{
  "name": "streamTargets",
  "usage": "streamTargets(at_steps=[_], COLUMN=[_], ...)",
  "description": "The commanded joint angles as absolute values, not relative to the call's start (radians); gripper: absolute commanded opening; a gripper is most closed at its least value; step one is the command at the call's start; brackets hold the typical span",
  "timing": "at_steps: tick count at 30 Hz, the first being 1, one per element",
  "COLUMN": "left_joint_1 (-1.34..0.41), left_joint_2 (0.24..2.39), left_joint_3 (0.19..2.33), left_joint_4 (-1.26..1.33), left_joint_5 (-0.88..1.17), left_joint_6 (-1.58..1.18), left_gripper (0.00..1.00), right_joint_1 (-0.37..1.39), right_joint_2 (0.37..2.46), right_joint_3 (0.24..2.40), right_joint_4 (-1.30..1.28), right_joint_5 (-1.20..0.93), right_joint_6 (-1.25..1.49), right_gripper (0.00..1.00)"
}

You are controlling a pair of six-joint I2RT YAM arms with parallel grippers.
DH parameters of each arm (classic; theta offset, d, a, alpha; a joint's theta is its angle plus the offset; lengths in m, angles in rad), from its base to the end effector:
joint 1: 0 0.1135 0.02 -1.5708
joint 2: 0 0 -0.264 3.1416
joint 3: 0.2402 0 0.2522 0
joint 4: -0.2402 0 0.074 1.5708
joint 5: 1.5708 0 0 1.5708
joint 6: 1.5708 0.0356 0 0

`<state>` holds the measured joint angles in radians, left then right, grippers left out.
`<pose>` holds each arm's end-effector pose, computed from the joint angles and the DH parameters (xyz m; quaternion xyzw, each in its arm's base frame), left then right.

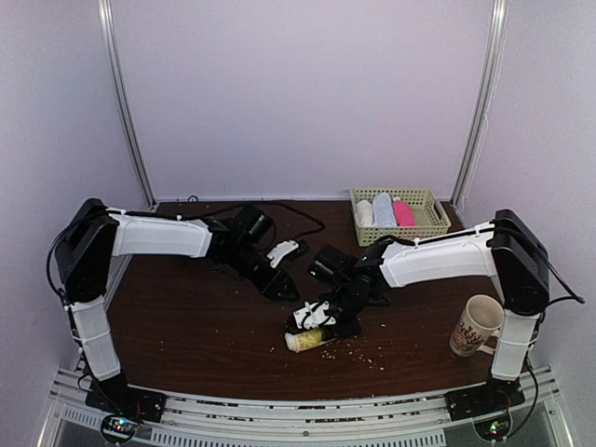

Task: Roll the towels
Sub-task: Roll the towel at the center of the board.

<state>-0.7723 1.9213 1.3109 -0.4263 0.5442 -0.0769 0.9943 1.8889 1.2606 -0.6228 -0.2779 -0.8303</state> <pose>0.2729 -0.2916 0.1803 0.3832 0.8493 -0.3409 0.1248 0.1935 0.3155 0.1661 -0.7868 0.5809 0.1492 0.1459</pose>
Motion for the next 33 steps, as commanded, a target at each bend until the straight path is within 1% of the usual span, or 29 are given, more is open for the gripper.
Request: streamTargets(at_steps=[1,5,7,11,13,16,19,24,30,33], left_joint_1=[-0.749,-0.754,-0.768,-0.894,-0.981,-1.110,-1.161,-1.182,-1.191,-1.190], left_joint_2=[1.730,1.516,1.394,1.232,1.214,1.271,1.369,1.537,1.657,1.709], left_joint_3=[1.184,0.991,0.896,0.811,0.837,0.943,1.004,1.058,1.046,1.056], left_joint_4=[-0.237,-0.038,0.036,0.047,-0.004,-0.131,-0.211,-0.283,-0.234,-0.222], left_joint_5=[0.362,0.306,0.287,0.179,0.137,0.136,0.125,0.107,-0.071,-0.105], left_joint_6=[-0.106,-0.123,-0.086,0.086,0.144,0.201,0.236,0.258,0.254,0.263], left_gripper=[0.39,0.38,0.38,0.41,0.42,0.42,0.42,0.41,0.45,0.46], right_joint_1=[0.967,0.922,0.904,0.864,0.846,0.826,0.814,0.807,0.805,0.805], right_joint_2=[1.953,2.055,2.097,2.194,2.242,2.308,2.338,2.351,2.335,2.330], right_joint_3=[1.309,1.403,1.440,1.557,1.613,1.688,1.723,1.735,1.707,1.702], right_joint_4=[-0.897,-1.014,-1.043,-1.138,-1.186,-1.255,-1.271,-1.266,-1.245,-1.242], right_joint_5=[-0.473,-0.583,-0.597,-0.634,-0.652,-0.663,-0.665,-0.674,-0.668,-0.669], right_joint_6=[-0.804,-0.776,-0.763,-0.725,-0.716,-0.712,-0.696,-0.683,-0.675,-0.675], right_gripper=[0.18,0.19,0.19,0.19,0.19,0.19,0.19,0.19,0.19,0.19])
